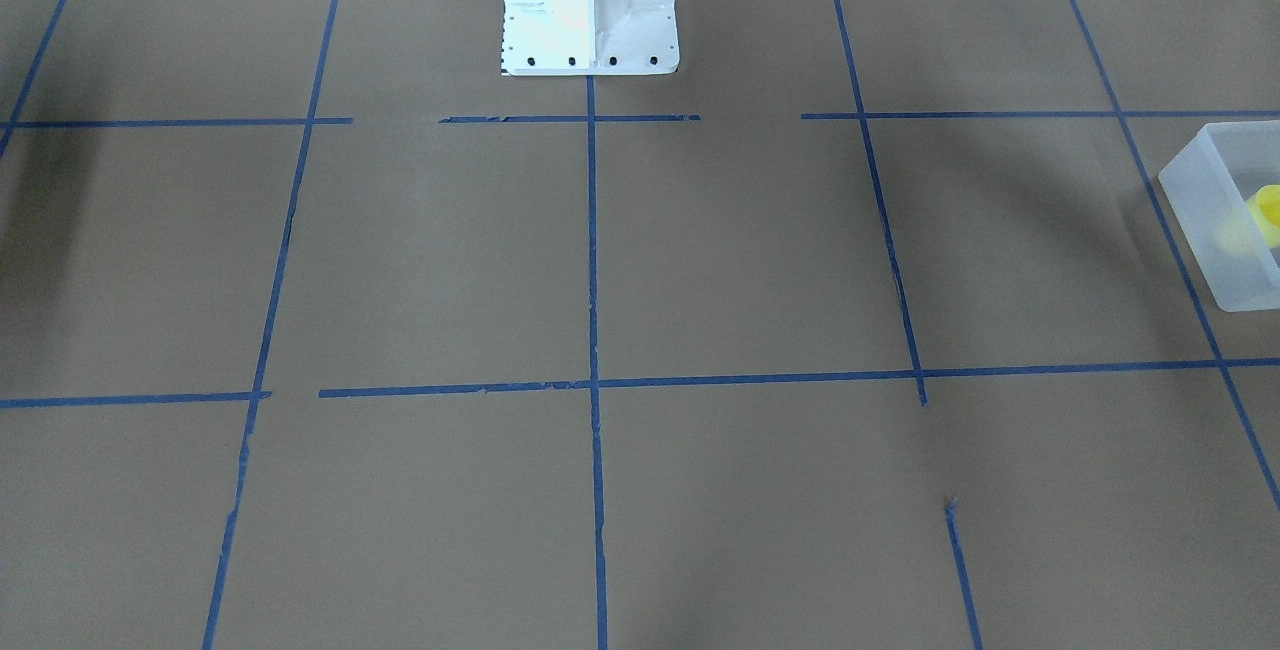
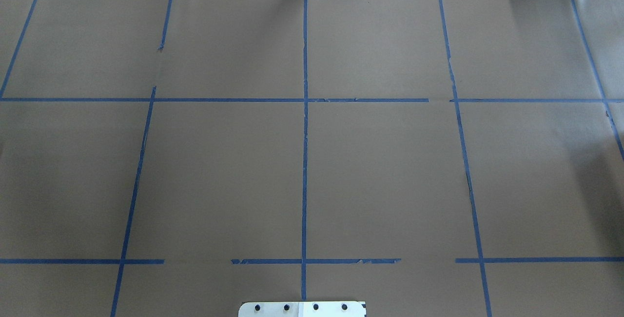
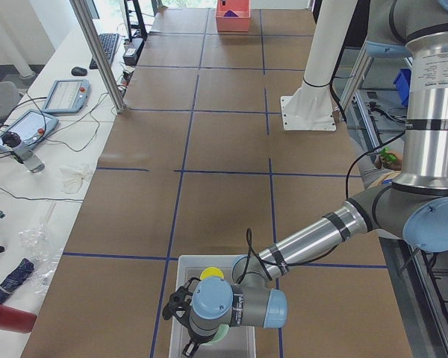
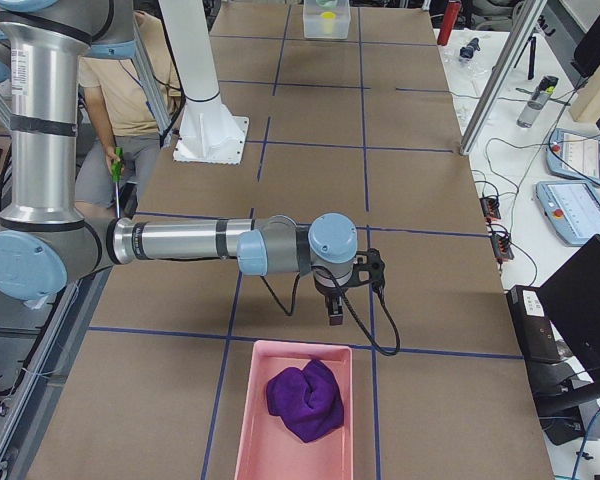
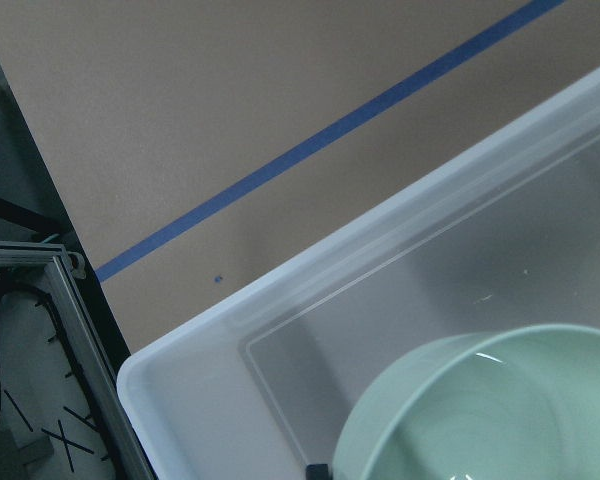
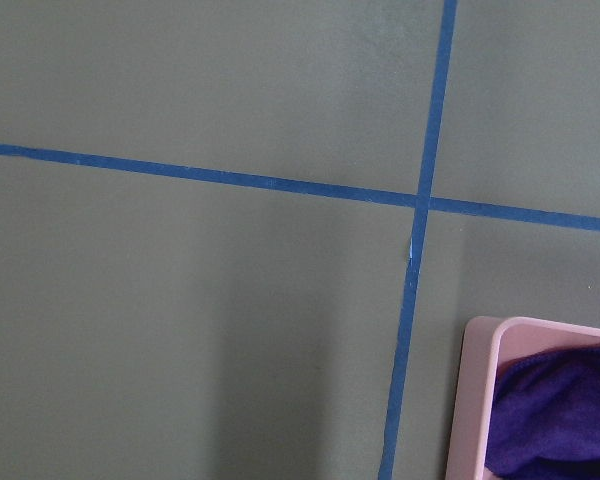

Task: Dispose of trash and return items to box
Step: 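Lift the green bowl with the left gripper and lower it into the clear bin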

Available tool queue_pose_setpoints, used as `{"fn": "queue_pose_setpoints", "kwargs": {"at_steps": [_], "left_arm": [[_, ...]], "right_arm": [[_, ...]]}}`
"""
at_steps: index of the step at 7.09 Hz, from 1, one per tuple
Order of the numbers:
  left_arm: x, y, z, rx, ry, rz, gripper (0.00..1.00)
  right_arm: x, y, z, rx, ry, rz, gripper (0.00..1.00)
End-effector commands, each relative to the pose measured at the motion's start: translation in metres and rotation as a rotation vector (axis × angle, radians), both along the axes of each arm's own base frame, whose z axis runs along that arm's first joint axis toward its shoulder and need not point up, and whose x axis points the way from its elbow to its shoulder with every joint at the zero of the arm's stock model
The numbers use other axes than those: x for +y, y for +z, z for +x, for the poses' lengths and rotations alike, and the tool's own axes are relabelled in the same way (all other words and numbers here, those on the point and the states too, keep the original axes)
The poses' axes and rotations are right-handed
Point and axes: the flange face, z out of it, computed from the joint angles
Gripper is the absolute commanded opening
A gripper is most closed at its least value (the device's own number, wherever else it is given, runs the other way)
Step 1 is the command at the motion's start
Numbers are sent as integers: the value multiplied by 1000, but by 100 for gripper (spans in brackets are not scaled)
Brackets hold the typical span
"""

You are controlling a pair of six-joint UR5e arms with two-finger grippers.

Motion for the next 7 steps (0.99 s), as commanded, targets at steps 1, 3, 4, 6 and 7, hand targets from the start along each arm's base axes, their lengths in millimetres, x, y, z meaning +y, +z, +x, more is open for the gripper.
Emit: {"fn": "queue_pose_setpoints", "kwargs": {"at_steps": [1,3,4,6,7], "left_arm": [[18,22,9,98,2,-51,0],[20,26,11,100,5,-60,0],[22,28,11,101,2,-68,0],[19,23,11,98,3,-47,100],[3,0,9,95,-15,-15,100]], "right_arm": [[4,2,-2,-19,-3,-8,100],[10,7,-2,-22,-4,-19,100],[11,8,-2,-27,-4,-24,100],[11,8,-3,-27,-7,-22,100],[10,8,-4,-27,-8,-22,100]]}}
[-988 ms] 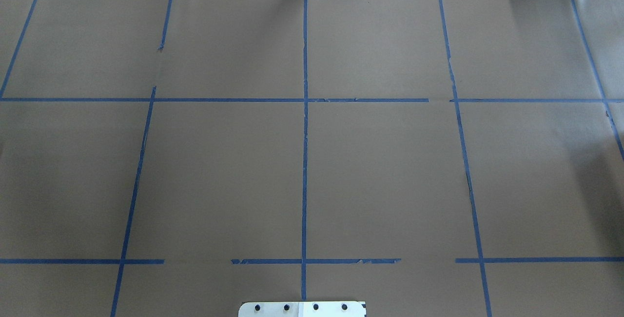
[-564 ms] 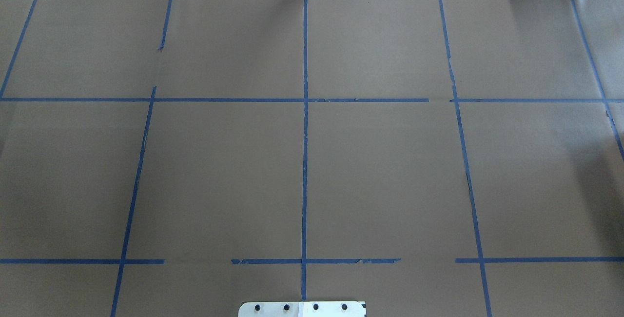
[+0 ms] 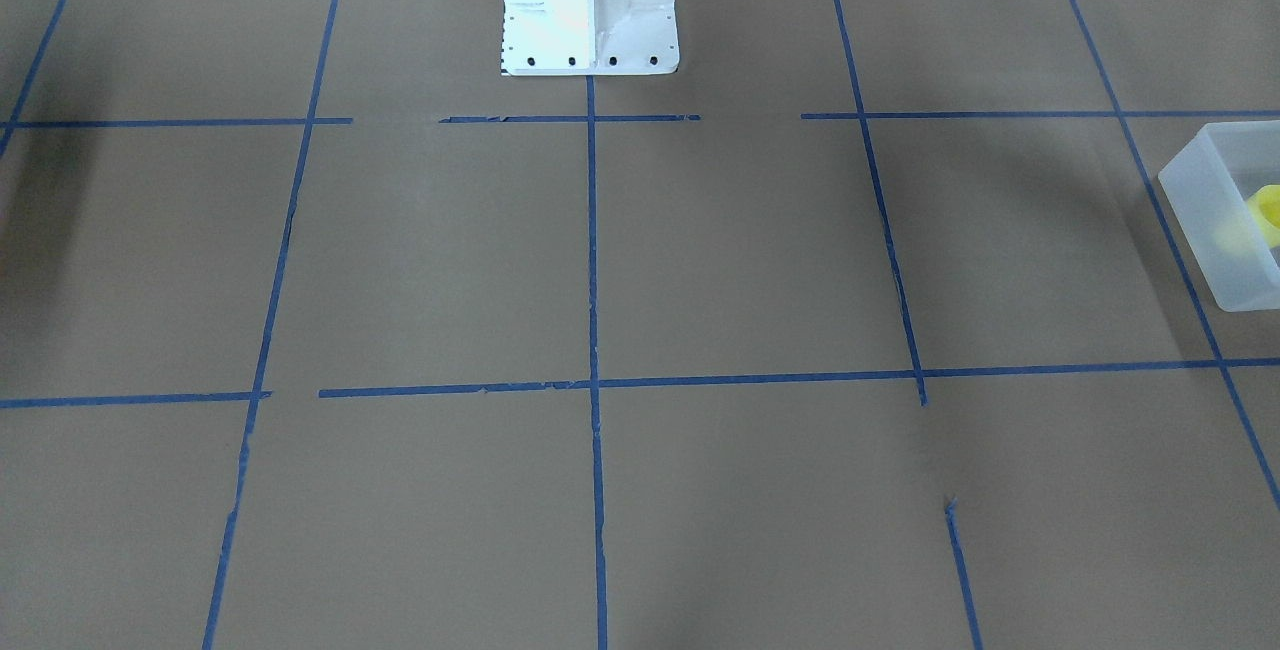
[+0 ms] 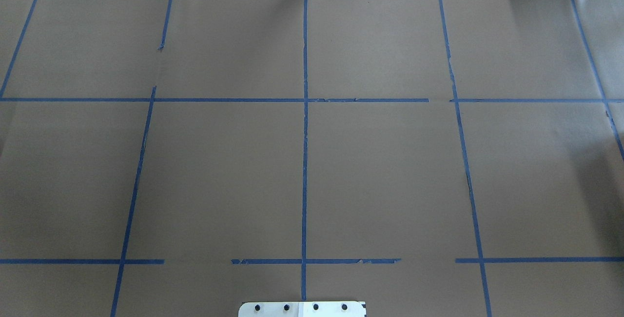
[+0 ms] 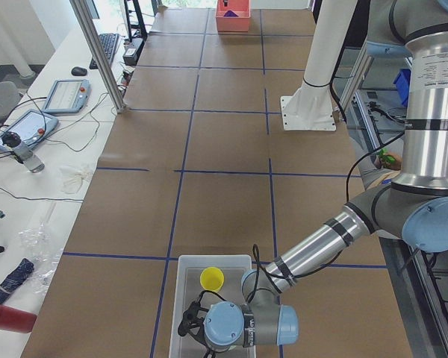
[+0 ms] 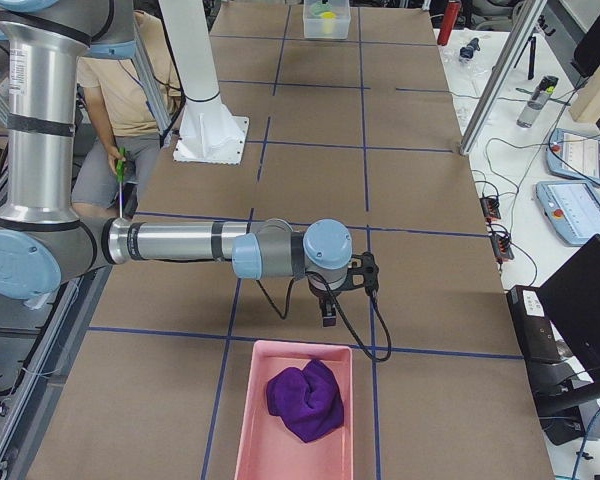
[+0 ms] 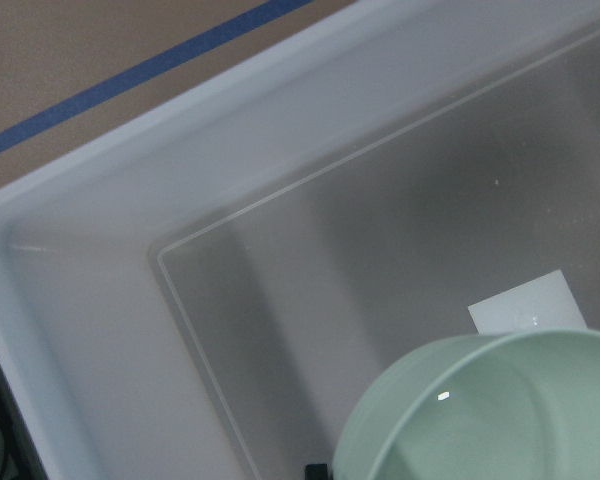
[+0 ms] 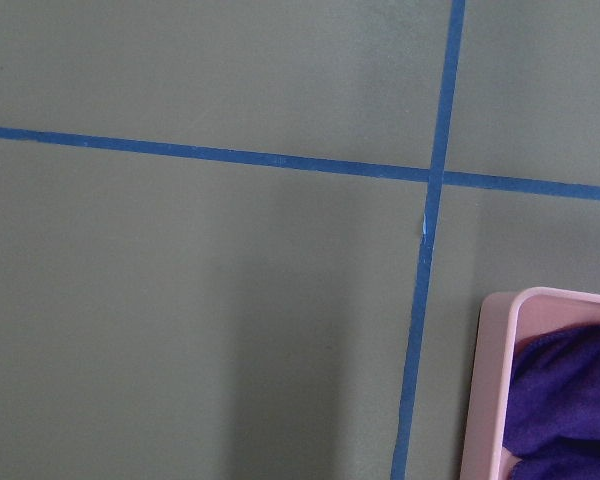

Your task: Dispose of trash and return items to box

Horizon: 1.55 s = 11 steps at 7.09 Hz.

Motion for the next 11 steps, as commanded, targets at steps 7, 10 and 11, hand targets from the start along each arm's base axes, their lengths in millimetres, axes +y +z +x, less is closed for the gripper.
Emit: {"fn": "queue_pose_setpoints", "kwargs": {"at_steps": [7,10,11], "left_arm": [[-8,-323,-18,122,-325,-49,100],[-32,-313,53,87,-217,-126,100],[-35,-309,74,93,-181,-145,100]], "right_arm": [[9,-30,1,17,5,46,100],[8,-33,-13,35,-26,53,100],[5,-36,-17,35,-35,61,100]]}}
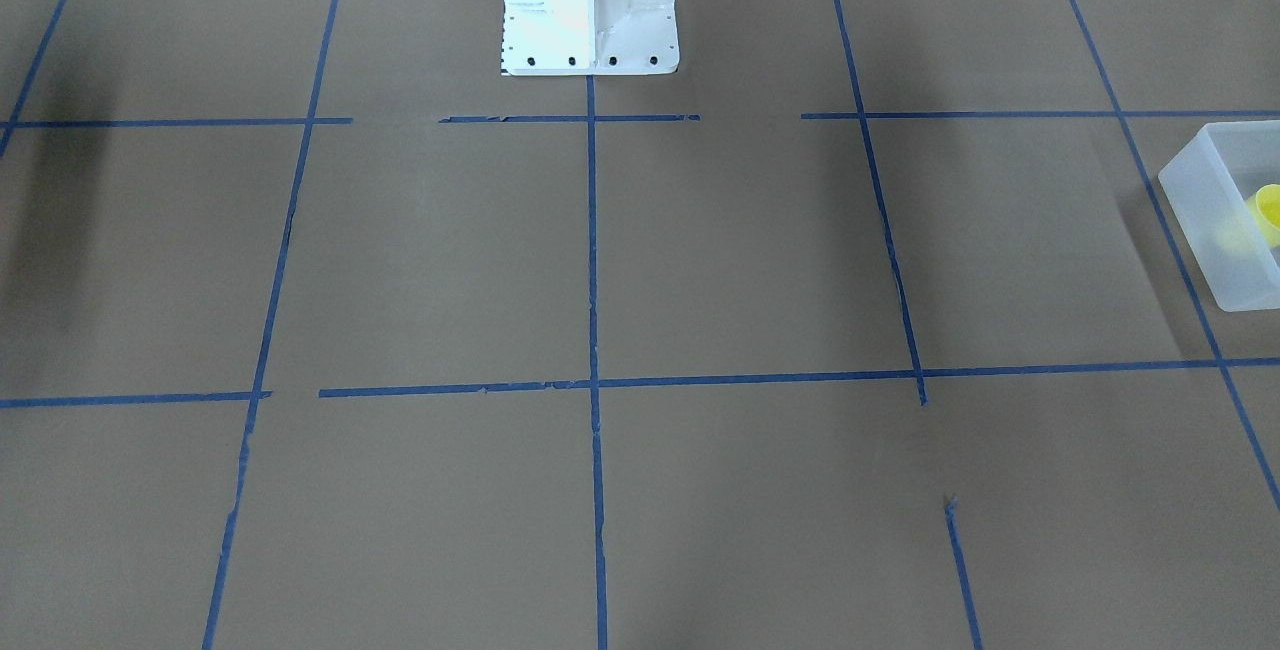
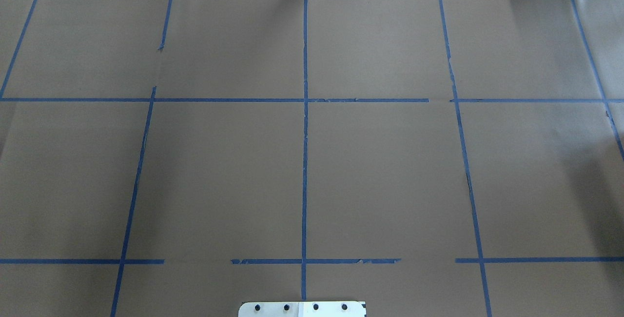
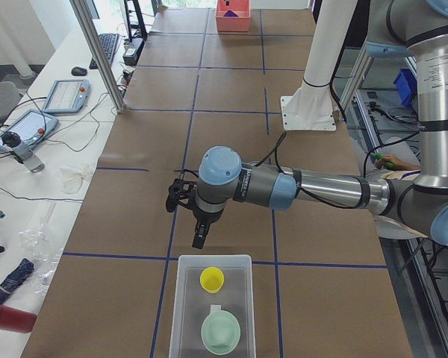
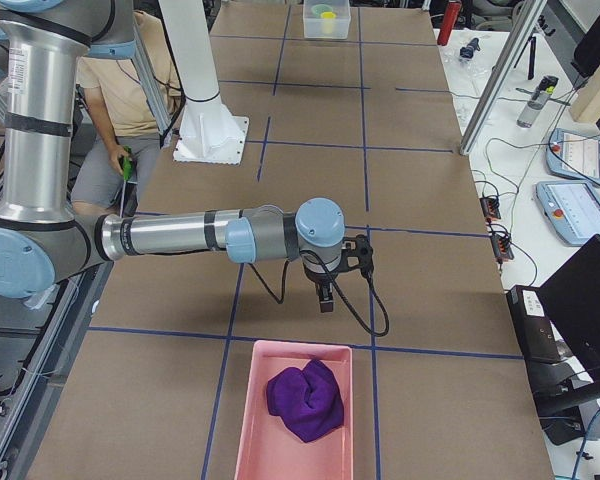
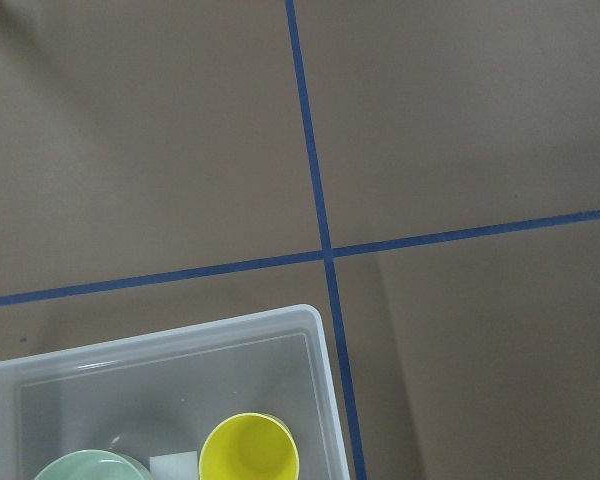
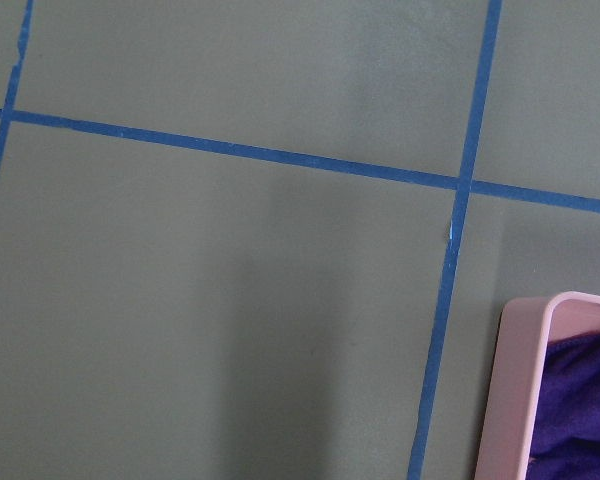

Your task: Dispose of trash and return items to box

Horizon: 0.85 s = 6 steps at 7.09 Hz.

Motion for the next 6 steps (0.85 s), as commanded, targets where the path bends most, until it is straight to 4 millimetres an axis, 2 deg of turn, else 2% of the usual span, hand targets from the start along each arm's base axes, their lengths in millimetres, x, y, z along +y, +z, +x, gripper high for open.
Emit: {"fn": "queue_pose_setpoints", "kwargs": {"at_steps": [1,3,4,6], "left_arm": [[-5,-14,31,-4,51,7,100],[-1,-12,33,-7,53,-2,100],[-1,-6,33,-6,56,-9,100],[-1,0,34,0,64,-7,100]], "right_arm": [[-5,-4,-12,5,-27,9,100],[-5,-3,-25,12,-56,8,100],[-5,6,-19,81,-46,-22,100],[3,11,5,101,1,-27,100]]}}
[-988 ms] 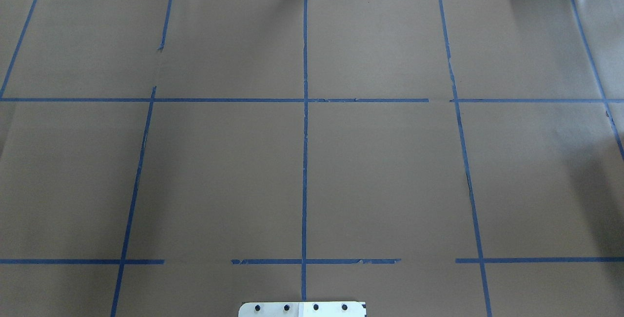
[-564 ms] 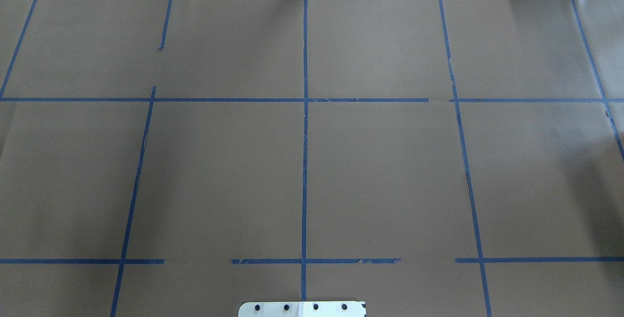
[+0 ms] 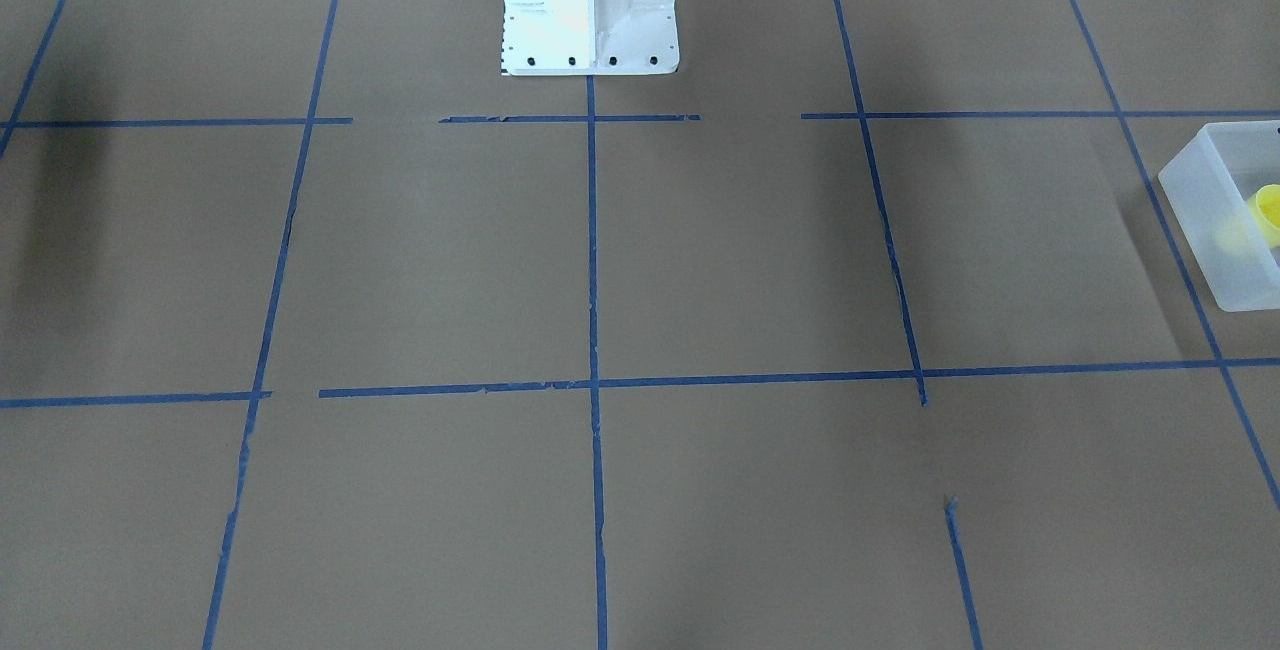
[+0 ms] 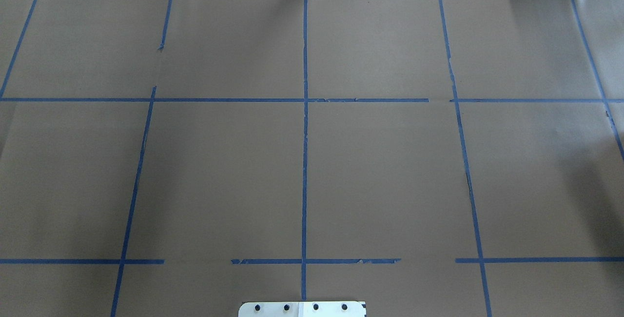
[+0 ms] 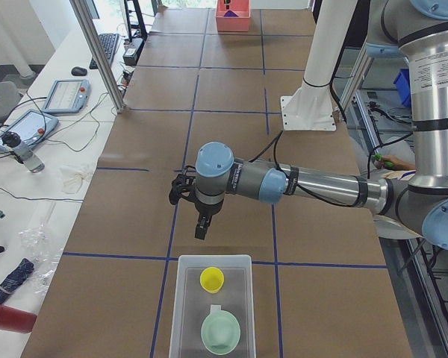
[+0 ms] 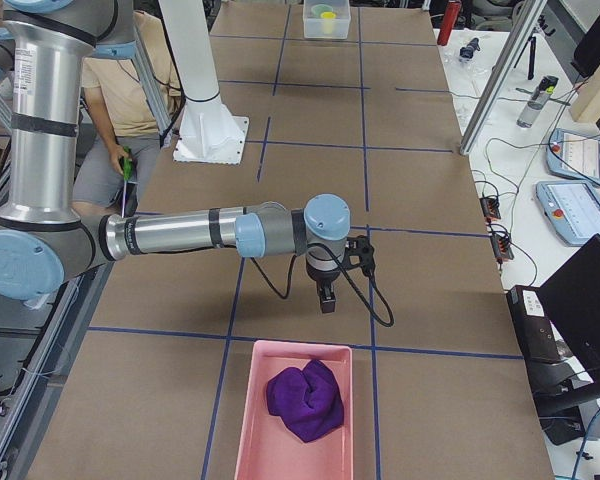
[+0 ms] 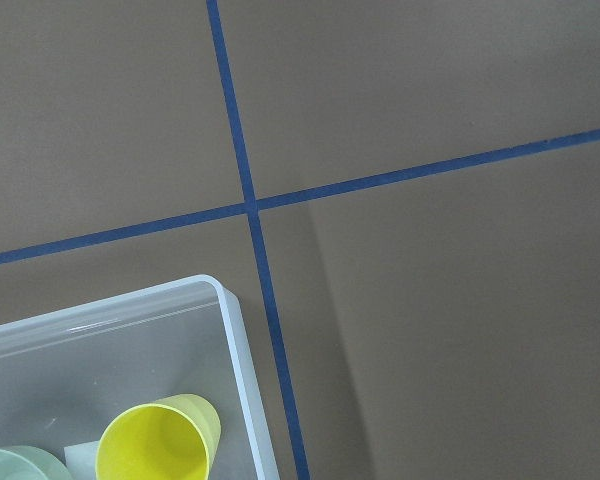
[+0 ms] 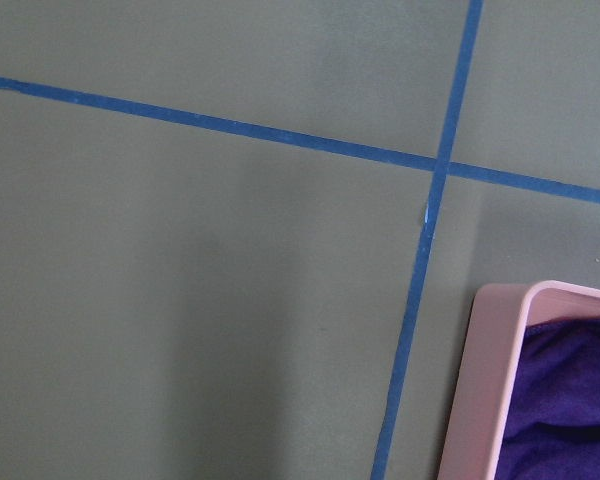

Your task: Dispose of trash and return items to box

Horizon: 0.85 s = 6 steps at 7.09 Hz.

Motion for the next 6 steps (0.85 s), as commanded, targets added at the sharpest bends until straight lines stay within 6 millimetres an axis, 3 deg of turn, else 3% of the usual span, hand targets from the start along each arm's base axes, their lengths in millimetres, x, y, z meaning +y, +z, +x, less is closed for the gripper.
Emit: {"fn": "queue_pose_setpoints", "kwargs": {"at_steps": [1,4,6], "left_arm": [[0,8,1,1,7,0,100],[-1,1,-1,5,1,37,100],[0,7,0,8,5,25,100]], "right_arm": [[14,5,14,8,28,-14,100],[10,6,13,5,30,-19,100],[11,6,13,3,30,-20,100]]}}
